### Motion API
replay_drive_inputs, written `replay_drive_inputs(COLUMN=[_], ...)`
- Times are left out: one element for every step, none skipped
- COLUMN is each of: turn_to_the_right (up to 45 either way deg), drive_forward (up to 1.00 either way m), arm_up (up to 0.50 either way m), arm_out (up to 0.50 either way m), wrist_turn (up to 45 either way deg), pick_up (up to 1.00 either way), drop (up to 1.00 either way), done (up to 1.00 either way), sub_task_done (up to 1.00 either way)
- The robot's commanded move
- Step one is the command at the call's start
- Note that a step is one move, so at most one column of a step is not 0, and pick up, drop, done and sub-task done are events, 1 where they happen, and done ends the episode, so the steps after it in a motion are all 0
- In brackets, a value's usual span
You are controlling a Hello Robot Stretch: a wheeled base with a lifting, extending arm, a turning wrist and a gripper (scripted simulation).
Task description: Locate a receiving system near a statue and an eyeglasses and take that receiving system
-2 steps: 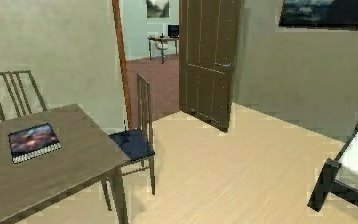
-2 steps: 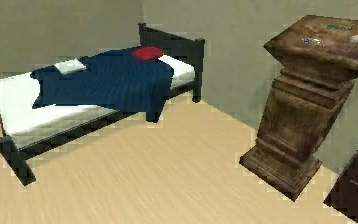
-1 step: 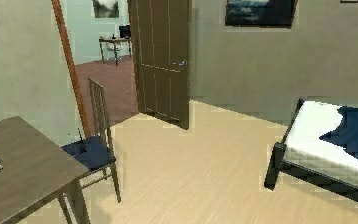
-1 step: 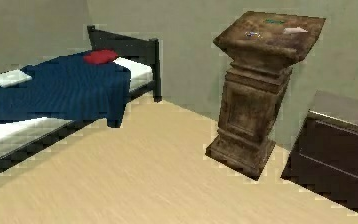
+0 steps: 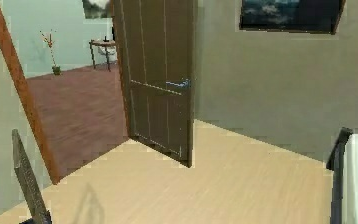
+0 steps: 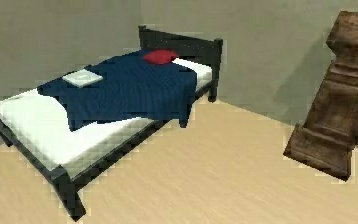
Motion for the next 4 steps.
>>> replay_drive_inputs(turn_to_the_right=[-6.0, 0.0, -33.0, 0.0], drive_forward=[0.0, 0.8, 0.0, 0.05], arm_up=[0.0, 0.0, 0.0, 0.0], arm_out=[0.0, 0.0, 0.0, 0.0], wrist_turn=[0.0, 0.0, 0.0, 0.0], pick_up=[0.0, 0.0, 0.0, 0.0], drop=[0.0, 0.0, 0.0, 0.0], done=[0.0, 0.0, 0.0, 0.0], sub_task_done=[0.0, 0.0, 0.0, 0.0])
